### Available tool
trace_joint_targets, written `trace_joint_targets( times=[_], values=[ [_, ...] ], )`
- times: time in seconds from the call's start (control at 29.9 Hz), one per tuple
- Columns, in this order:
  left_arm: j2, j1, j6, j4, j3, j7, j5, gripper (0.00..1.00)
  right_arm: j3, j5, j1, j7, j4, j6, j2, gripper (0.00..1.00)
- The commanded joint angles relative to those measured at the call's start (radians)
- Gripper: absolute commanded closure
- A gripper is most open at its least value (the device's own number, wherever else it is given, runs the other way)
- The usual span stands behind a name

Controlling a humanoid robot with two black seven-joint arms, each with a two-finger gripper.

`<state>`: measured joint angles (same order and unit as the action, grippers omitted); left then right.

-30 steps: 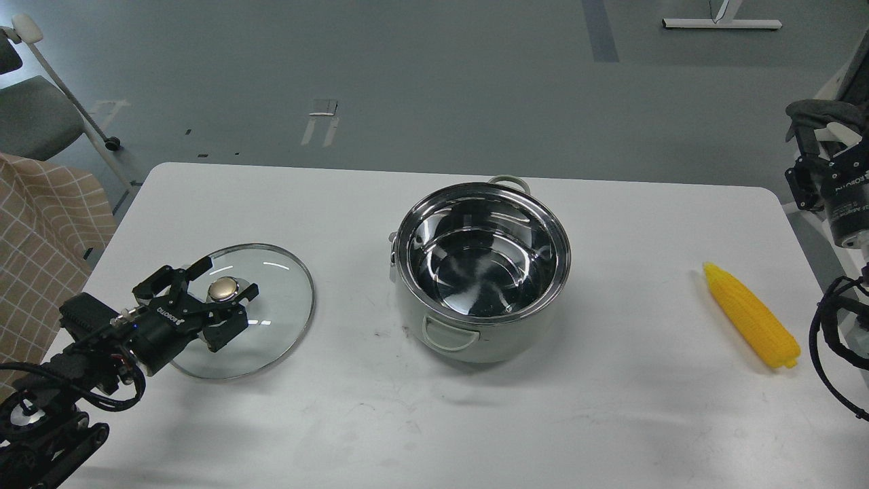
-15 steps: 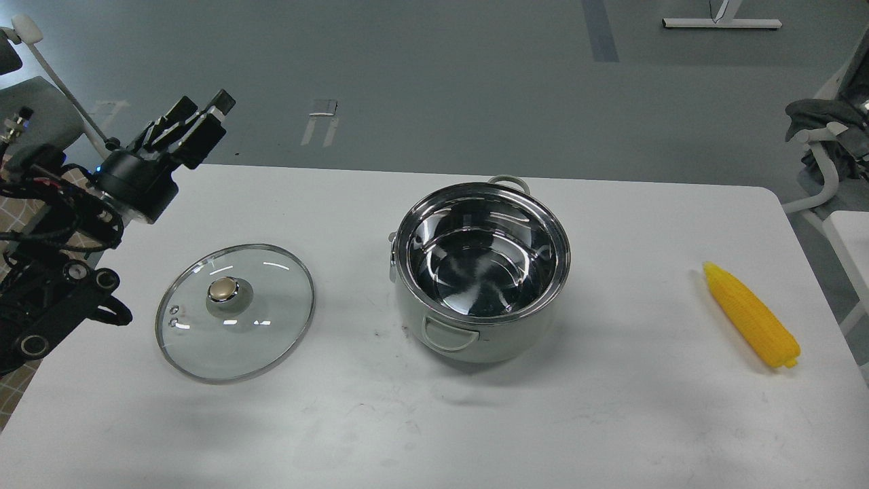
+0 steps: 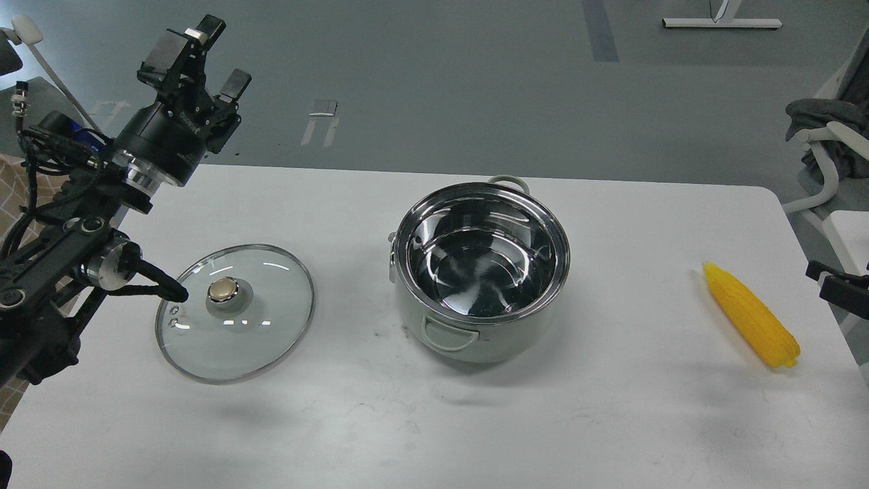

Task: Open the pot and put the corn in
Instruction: 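Reach the right gripper to the yellow corn and grasp it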

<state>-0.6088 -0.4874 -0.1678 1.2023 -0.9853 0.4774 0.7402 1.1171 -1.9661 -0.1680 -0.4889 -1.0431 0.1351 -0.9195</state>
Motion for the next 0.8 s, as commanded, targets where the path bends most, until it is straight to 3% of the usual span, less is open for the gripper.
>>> trace_joint_targets(
  times=[0.0, 0.5, 0.77],
  values=[
    [0.015, 0.01, -0.05, 0.003, -0.024, -0.005, -0.036, 0.04, -0.023, -0.01, 0.004, 0.0, 0.031, 0.0, 0.037, 0.0],
    [0.032, 0.027, -0.068, 0.046, -0.058, -0.025, -0.048, 0.04, -0.094, -0.046, -0.01, 0.0, 0.044, 0.001, 0.122, 0.0],
    [0.032, 0.055, -0.068, 0.08, -0.081, -0.034, -0.047, 0.04, -0.238, -0.093, -0.172, 0.0, 0.153, 0.0, 0.152, 0.0]
  ],
)
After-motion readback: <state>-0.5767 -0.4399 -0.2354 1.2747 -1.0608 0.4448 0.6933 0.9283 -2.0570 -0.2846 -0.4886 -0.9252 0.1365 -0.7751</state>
